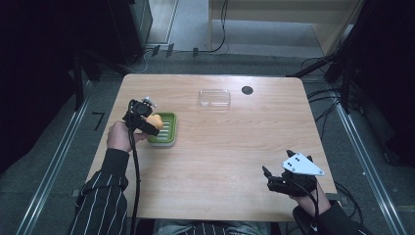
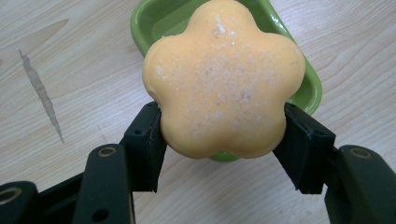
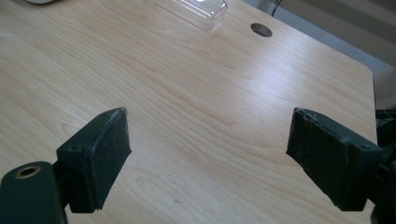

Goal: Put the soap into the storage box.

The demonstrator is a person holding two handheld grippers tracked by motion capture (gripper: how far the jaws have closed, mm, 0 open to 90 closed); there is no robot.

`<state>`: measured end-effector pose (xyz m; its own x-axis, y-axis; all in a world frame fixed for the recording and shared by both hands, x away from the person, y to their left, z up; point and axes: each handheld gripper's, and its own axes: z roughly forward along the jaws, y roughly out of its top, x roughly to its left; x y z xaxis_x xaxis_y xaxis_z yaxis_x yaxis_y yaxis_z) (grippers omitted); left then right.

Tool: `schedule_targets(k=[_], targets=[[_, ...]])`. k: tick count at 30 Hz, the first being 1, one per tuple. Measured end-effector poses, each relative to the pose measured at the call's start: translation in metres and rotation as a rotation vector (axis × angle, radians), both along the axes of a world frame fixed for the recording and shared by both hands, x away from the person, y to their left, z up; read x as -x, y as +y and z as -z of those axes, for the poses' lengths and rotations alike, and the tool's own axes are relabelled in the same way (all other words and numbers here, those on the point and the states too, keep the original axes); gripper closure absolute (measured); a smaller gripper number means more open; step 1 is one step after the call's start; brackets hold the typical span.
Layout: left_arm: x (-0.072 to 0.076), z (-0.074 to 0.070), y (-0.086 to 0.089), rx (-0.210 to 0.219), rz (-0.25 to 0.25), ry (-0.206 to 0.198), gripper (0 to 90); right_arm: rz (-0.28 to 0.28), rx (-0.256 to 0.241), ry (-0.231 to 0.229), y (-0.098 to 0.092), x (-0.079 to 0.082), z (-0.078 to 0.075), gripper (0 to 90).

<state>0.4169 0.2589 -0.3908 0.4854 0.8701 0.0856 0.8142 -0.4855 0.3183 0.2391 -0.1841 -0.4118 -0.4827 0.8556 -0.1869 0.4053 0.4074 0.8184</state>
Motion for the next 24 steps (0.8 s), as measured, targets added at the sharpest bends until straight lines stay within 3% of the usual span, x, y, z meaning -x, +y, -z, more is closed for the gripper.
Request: schedule_targets(k=[24], targets=[[-0.021,0.018,-0.01,-0.002,0.008,0.032,39.5,-0.001,0.001,0.002,0.0,0.0,0.0,13.7]])
